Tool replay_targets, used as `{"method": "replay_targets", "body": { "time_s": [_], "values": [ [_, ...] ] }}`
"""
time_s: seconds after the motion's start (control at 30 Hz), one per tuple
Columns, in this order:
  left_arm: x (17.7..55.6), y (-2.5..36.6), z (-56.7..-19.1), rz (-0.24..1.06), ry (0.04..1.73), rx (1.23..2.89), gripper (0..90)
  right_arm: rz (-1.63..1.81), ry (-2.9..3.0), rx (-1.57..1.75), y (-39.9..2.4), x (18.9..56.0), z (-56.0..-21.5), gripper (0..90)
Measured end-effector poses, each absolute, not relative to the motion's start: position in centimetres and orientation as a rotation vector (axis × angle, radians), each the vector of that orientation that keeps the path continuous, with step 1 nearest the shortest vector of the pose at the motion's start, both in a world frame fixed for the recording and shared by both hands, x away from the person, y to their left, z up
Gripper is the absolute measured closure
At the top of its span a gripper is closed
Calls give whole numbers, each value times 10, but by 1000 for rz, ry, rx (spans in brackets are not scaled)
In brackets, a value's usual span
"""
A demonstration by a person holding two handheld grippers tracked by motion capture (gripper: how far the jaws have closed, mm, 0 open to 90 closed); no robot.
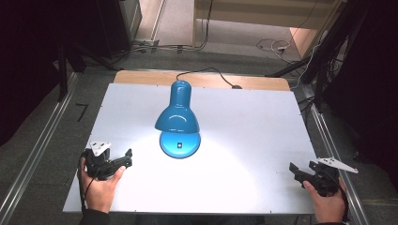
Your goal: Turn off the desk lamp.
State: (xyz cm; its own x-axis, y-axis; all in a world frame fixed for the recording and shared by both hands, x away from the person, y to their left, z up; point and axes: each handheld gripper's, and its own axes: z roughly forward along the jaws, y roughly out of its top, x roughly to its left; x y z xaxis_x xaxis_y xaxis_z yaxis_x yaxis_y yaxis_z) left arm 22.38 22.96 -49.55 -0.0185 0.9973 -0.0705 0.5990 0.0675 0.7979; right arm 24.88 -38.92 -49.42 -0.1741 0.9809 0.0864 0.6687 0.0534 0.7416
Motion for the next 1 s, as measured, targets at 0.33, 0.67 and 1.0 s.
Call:
{"method": "replay_targets", "body": {
  "time_s": [0.33, 0.67, 1.0],
  "values": [
    [216, 226, -488, 777, 1655, 1569, 89, 925, 1896, 1634, -385, 250, -493, 173],
    [217, 218, -486, 762, 1636, 1580, 91, 921, 1894, 1637, -386, 250, -493, 173],
    [218, 209, -486, 750, 1611, 1590, 118, 920, 1897, 1634, -385, 250, -493, 173]
  ]
}}
